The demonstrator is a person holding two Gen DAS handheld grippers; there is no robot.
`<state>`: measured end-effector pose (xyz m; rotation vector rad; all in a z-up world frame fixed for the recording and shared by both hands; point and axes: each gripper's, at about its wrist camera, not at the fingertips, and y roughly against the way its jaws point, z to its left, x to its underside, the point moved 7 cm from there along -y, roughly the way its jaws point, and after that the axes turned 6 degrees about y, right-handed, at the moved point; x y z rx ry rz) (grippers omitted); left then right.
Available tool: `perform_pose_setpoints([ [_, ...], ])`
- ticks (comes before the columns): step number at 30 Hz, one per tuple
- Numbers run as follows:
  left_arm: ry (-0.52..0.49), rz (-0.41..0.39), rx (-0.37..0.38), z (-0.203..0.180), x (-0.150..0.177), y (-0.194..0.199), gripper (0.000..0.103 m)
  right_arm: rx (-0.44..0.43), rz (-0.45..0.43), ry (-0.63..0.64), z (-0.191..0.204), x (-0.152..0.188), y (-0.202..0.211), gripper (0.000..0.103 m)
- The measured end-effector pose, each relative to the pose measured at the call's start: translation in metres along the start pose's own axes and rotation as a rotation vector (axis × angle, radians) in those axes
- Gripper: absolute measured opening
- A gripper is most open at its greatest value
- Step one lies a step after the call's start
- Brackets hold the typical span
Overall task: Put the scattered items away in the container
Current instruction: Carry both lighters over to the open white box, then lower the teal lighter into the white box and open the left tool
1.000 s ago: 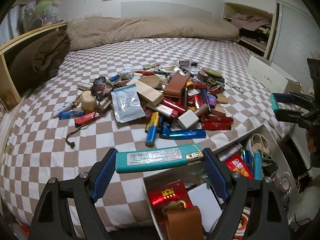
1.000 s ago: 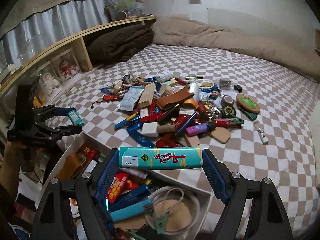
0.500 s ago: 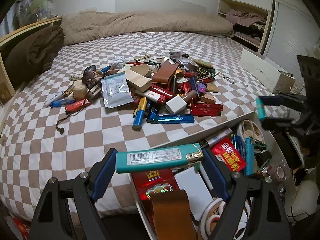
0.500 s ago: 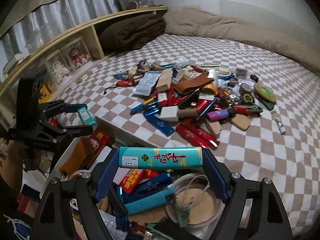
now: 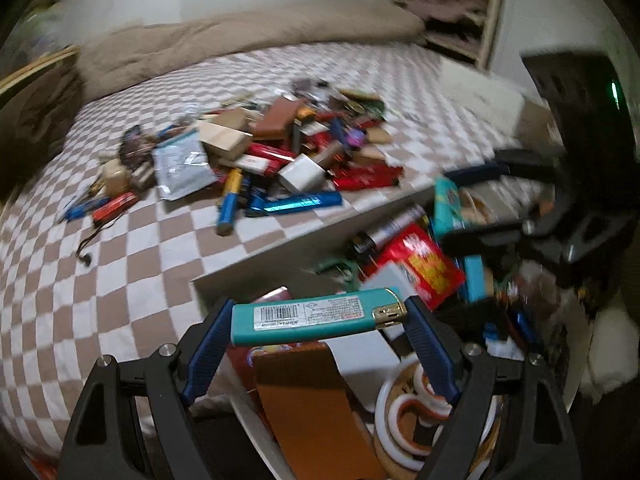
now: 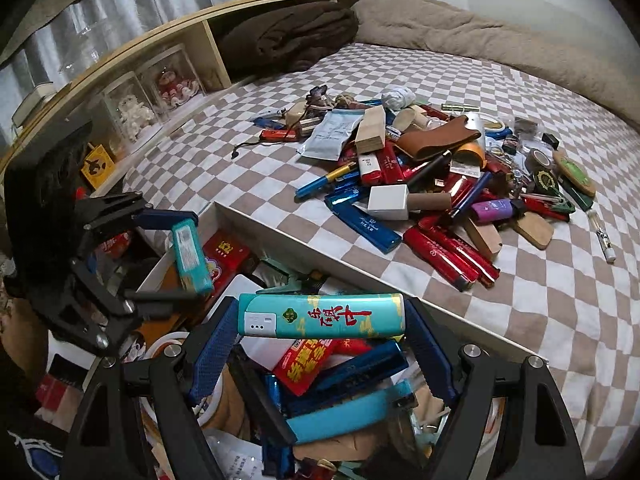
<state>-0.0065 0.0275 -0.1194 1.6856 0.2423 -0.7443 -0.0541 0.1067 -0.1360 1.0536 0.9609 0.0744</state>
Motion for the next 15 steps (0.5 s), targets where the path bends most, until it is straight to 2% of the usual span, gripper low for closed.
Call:
perform_pose_setpoints([
  [4, -0.114, 0.039, 0.032, -0.009, 0.0, -0.008, 0.085, 0.008, 0.011, 0.009, 0.0, 0.003, 0.003, 0.082],
  [9, -0.276, 0.06, 0.146, -0.025, -0.002, -0.012, 0.085, 0.021, 0.029, -0.015, -0.006, 0.011, 0.002, 0.082],
  [11, -0.352, 0.066, 0.156, -0.029, -0.003, -0.014, 0.085, 0.027, 0.032, -0.022, -0.007, 0.014, 0.003, 0.082],
  [15, -0.454, 0.128, 0.175, -0.028, -0.001, -0.022, 0.085, 0.04, 0.036, -0.038, -0.011, 0.017, 0.008, 0.082],
])
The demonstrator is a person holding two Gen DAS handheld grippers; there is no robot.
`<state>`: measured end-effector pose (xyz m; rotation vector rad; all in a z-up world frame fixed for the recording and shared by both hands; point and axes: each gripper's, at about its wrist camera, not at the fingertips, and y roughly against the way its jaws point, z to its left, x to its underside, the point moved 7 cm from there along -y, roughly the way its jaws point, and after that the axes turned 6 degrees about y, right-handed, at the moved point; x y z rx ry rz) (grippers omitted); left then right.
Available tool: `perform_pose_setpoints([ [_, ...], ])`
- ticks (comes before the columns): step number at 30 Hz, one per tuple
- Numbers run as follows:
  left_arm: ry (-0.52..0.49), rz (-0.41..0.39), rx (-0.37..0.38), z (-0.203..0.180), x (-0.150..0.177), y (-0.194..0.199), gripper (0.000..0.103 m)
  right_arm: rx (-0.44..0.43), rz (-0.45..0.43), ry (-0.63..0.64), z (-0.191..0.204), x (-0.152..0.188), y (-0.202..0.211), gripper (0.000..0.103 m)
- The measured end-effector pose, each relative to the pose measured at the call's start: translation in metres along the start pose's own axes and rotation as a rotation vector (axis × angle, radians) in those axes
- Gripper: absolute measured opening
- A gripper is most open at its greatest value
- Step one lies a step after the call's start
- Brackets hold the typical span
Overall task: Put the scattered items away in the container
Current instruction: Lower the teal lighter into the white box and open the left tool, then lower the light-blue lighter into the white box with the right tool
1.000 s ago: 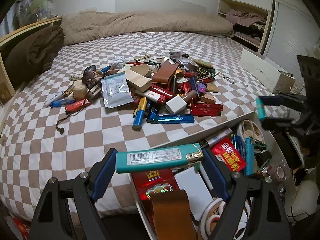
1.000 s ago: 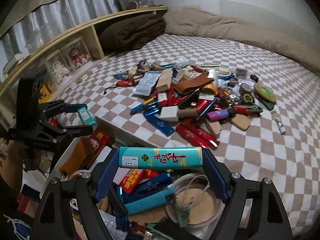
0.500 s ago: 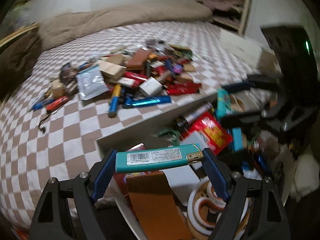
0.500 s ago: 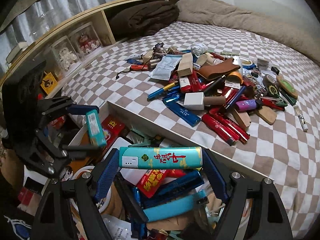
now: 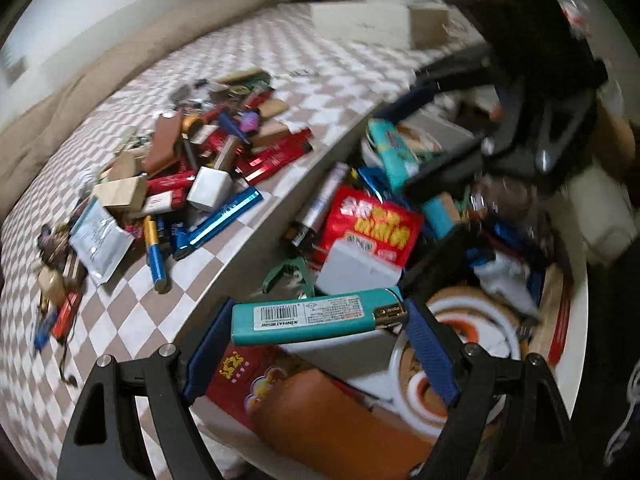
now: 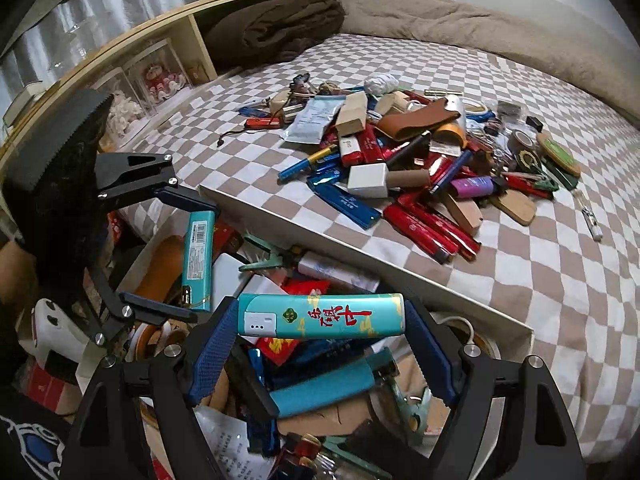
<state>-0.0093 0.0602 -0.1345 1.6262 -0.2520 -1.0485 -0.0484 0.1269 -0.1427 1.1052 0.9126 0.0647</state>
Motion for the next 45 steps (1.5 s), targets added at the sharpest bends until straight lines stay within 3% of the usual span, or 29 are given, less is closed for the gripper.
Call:
perform_pose_setpoints([
  [10, -0.148, 0.084, 0.199, -0.009, 0.001, -0.007, 0.085, 0.009, 0.016, -0.018, -0.002, 0.006, 0.0, 0.082],
  [12, -0.195, 0.09, 0.2, -0.012, 0.0, -0.007, 0.086, 0.008, 0.015, -0.02, -0.001, 0.006, 0.0, 0.082],
  [14, -0.231, 0.09, 0.181, -0.012, -0.003, -0.007, 0.103, 0.005, 0.012, -0.025, -0.001, 0.005, 0.0, 0.082],
  [17, -0.242, 0.082, 0.164, -0.011, -0.006, -0.006, 0.103, 0.002, 0.007, -0.031, -0.001, 0.005, 0.0, 0.082],
  [27, -0.117, 0.026, 0.134, 0.004, 0.0, 0.002, 0.103, 0.023, 0.03, -0.025, -0.004, 0.011, 0.001, 0.082],
  [31, 0.02, -0.051, 0.048, 0.019, -0.004, 0.004, 0.103, 0.038, 0.041, -0.024, -0.007, 0.014, 0.001, 0.082],
  [34, 0.11, -0.1, 0.053, 0.023, -0.001, 0.008, 0.103, 0.043, 0.048, -0.017, -0.008, 0.015, 0.0, 0.082],
  [38, 0.181, -0.151, 0.051, 0.024, 0.003, 0.016, 0.103, 0.064, 0.084, 0.097, -0.001, 0.013, -0.003, 0.082],
  [45, 0.239, -0.178, 0.021, 0.021, 0.009, 0.024, 0.103, 0.147, 0.22, 0.327, -0.004, 0.022, -0.002, 0.082],
])
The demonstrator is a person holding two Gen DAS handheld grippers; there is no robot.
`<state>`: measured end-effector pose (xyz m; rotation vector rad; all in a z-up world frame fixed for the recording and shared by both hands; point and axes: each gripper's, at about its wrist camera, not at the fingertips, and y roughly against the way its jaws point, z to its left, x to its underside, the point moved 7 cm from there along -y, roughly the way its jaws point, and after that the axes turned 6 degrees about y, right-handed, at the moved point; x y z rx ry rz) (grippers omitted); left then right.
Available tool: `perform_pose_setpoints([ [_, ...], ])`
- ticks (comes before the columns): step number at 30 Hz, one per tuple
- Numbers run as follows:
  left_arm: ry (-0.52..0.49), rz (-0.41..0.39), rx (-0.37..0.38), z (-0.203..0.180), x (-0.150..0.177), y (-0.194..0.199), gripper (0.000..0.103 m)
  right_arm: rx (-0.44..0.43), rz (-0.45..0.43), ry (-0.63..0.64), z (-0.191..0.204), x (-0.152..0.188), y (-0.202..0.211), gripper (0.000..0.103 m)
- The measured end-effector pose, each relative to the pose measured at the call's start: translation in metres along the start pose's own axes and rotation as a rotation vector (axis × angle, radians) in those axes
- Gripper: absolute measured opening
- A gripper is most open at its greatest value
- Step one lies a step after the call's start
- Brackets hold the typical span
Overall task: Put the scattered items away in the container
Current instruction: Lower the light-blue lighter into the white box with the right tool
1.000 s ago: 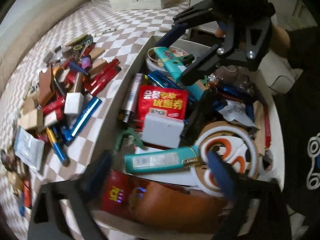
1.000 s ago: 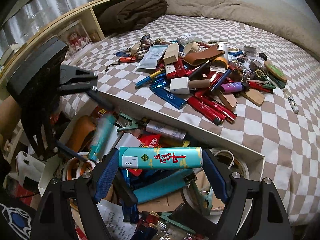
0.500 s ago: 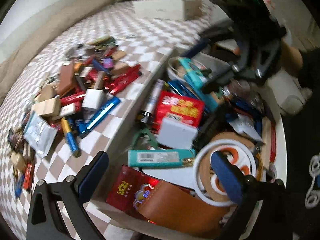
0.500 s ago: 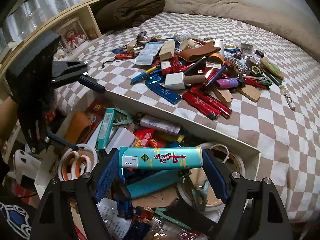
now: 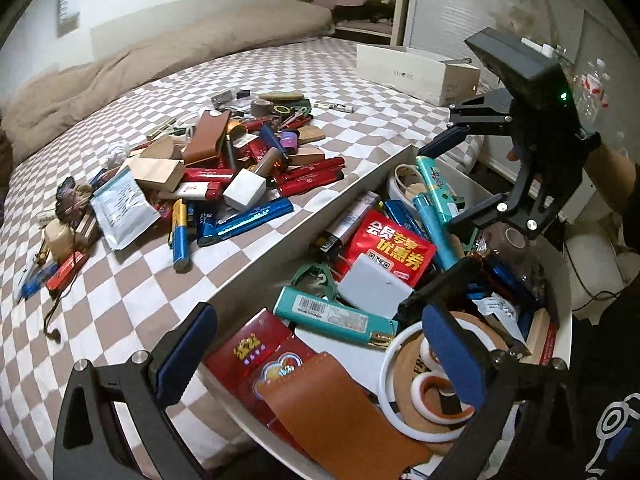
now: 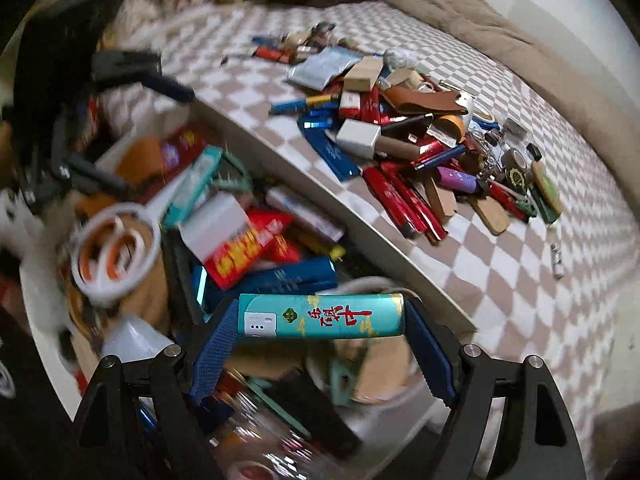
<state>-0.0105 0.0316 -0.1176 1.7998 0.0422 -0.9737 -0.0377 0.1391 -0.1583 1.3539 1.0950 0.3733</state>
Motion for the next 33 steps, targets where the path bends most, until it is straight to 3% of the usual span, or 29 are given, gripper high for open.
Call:
perform_pose_setpoints([
  [10, 0.047, -0.026, -0.004, 0.004, 0.005, 0.001, 0.103, 0.031, 0.049, 0.086, 0.0, -0.014, -0.022, 0.082],
  [19, 0.11, -0.039, 0.007, 0.013, 0.007, 0.002, 0.103, -0.026, 0.033, 0.128, 0.019, -0.03, -0.025, 0.082],
  [33, 0.116, -0.052, 0.007, 0.014, 0.01, 0.006, 0.103, -0.122, -0.004, 0.188, 0.05, -0.048, -0.035, 0.082],
])
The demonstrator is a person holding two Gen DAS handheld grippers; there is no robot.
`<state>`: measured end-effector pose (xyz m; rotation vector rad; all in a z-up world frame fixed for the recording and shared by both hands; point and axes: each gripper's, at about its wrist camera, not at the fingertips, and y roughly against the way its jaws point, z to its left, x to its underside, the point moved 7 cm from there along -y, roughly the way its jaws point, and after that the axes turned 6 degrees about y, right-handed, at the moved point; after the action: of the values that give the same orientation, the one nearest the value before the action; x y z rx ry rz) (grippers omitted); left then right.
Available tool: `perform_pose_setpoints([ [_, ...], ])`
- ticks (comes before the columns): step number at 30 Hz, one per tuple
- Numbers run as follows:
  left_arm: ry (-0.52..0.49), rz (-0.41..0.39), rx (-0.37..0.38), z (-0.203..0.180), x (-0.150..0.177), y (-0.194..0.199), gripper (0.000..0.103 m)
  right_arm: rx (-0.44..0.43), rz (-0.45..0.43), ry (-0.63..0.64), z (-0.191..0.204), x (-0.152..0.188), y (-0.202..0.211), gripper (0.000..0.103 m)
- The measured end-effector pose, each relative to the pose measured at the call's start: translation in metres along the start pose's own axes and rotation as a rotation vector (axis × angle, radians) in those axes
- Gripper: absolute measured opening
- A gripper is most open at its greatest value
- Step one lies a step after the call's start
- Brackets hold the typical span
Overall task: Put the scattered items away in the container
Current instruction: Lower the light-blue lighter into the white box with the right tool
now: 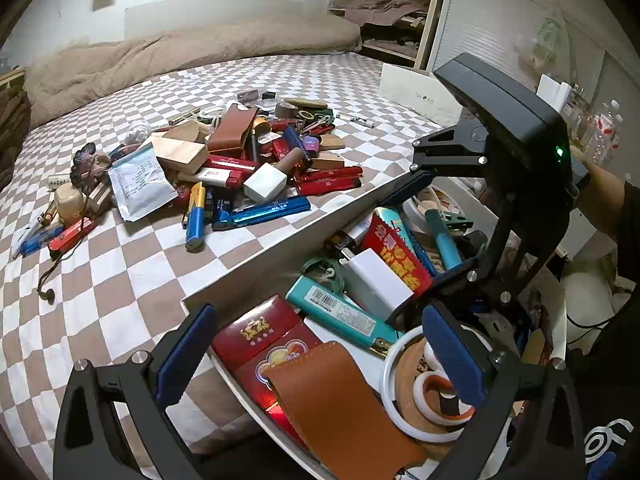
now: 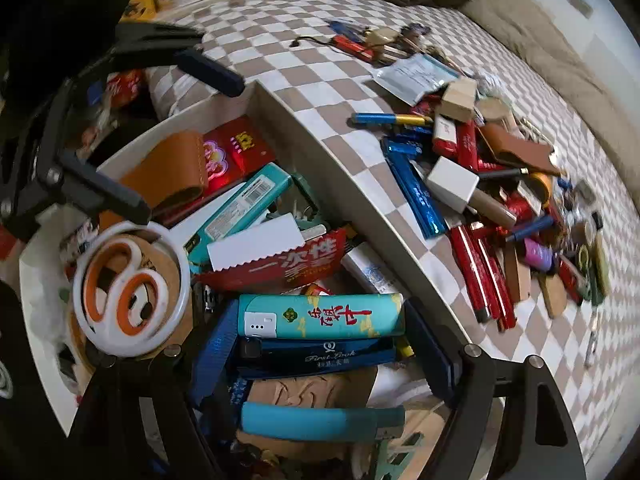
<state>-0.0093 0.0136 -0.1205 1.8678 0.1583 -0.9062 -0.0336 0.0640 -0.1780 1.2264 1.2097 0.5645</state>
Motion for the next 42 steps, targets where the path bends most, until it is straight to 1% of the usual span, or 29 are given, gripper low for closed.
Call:
perform_pose_setpoints([
  [3, 0.0, -0.001, -0.001, 0.0, 0.001, 0.0, 0.103, -0.024, -0.004, -0.004, 0.001, 0.002, 0.002, 0.082],
  [6, 0.001, -0.003, 0.0, -0.001, 0.001, 0.001, 0.103, -0.005, 0.003, 0.004, 0.003, 0.007, 0.003, 0.082],
  [8, 0.008, -0.001, 0.005, -0.001, 0.002, 0.0, 0.103, -0.004, 0.017, -0.022, 0.003, 0.013, 0.001, 0.083],
  [9, 0.01, -0.002, 0.006, -0.001, 0.001, 0.0, 0.103, -0.013, 0.009, -0.045, 0.002, 0.015, 0.0, 0.084],
  [11, 0.013, -0.005, 0.006, -0.003, 0.0, 0.0, 0.103, -0.035, -0.021, -0.091, 0.0, 0.018, 0.001, 0.093],
  [12, 0.012, -0.007, 0.006, -0.004, 0.0, 0.001, 0.103, -0.032, -0.024, -0.114, -0.002, 0.02, 0.001, 0.099],
  [13, 0.012, -0.007, 0.006, -0.004, -0.001, 0.001, 0.103, -0.027, -0.028, -0.144, -0.006, 0.022, 0.001, 0.102],
  [18, -0.001, -0.008, 0.006, -0.009, -0.002, 0.004, 0.103, -0.074, -0.073, -0.248, -0.018, 0.026, 0.014, 0.102],
  [21, -0.001, -0.008, 0.007, -0.008, -0.002, 0.005, 0.103, -0.145, -0.128, -0.3, -0.02, 0.025, 0.028, 0.102],
  [24, -0.004, -0.01, 0.006, -0.01, -0.001, 0.006, 0.103, -0.235, -0.181, -0.313, -0.013, 0.018, 0.037, 0.102],
  [26, -0.007, -0.012, 0.006, -0.011, -0.001, 0.007, 0.103, -0.258, -0.198, -0.296, -0.009, 0.012, 0.038, 0.102],
  [30, -0.008, -0.015, 0.004, -0.013, -0.001, 0.009, 0.103, -0.294, -0.18, -0.276, -0.002, 0.004, 0.028, 0.102],
  [34, -0.004, -0.021, 0.0, -0.012, -0.001, 0.012, 0.103, -0.349, -0.146, -0.304, 0.0, -0.002, 0.011, 0.102],
  [37, 0.004, -0.024, -0.004, -0.011, -0.001, 0.014, 0.103, -0.384, -0.152, -0.314, 0.003, -0.007, 0.007, 0.102],
  [42, 0.017, -0.026, -0.013, -0.007, 0.001, 0.017, 0.103, -0.386, -0.162, -0.294, 0.008, -0.01, 0.011, 0.102],
])
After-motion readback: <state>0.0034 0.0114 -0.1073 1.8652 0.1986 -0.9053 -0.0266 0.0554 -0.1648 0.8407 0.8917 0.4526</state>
